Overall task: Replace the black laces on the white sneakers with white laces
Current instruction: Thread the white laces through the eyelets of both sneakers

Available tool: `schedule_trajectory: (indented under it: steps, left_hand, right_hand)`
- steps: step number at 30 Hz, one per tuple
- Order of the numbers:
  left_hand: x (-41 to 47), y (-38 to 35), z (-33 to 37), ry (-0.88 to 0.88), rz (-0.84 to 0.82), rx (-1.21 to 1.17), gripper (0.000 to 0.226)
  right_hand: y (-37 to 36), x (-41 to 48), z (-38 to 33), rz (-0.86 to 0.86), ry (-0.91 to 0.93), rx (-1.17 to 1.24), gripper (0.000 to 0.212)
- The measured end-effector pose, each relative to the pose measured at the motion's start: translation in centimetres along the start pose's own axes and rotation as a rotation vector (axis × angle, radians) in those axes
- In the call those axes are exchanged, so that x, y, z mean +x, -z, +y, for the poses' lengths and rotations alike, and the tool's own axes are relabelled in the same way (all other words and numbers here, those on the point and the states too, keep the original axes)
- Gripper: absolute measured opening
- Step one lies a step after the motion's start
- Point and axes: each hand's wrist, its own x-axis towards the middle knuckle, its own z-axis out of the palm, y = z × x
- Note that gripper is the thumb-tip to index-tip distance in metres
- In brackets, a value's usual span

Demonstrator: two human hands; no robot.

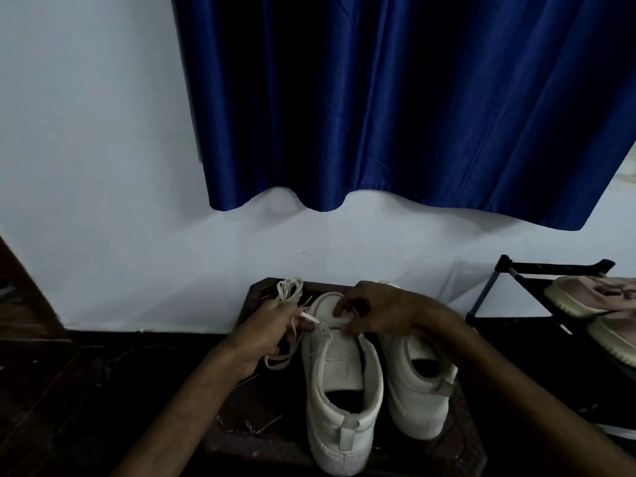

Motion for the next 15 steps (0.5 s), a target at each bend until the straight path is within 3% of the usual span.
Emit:
schedule_trajectory:
  steps: [2, 7, 11, 15]
  left_hand:
    - [0.1, 1.5, -0.1, 0.005, 0.002, -0.15, 0.019]
    - [0.8, 2.6, -1.5, -0.023, 0.249, -0.332, 0.022]
    - [0.6, 1.2, -1.0, -0.061, 0.168, -0.575, 0.021]
    - [0.4, 3.5, 0.3, -0.179, 0.231, -0.787, 0.027]
  right_hand:
    - [-0.1, -0.2, 0.6, 0.003, -0.014, 0.052, 0.034]
    - [-0.9, -0.2, 1.2, 0.112, -0.03, 0.092, 0.032]
    - [-1.3, 0.0, 0.9, 0.142, -0.026, 0.084, 0.031]
    - [-1.6, -0.2, 0.7, 0.209, -0.094, 0.022, 0.03]
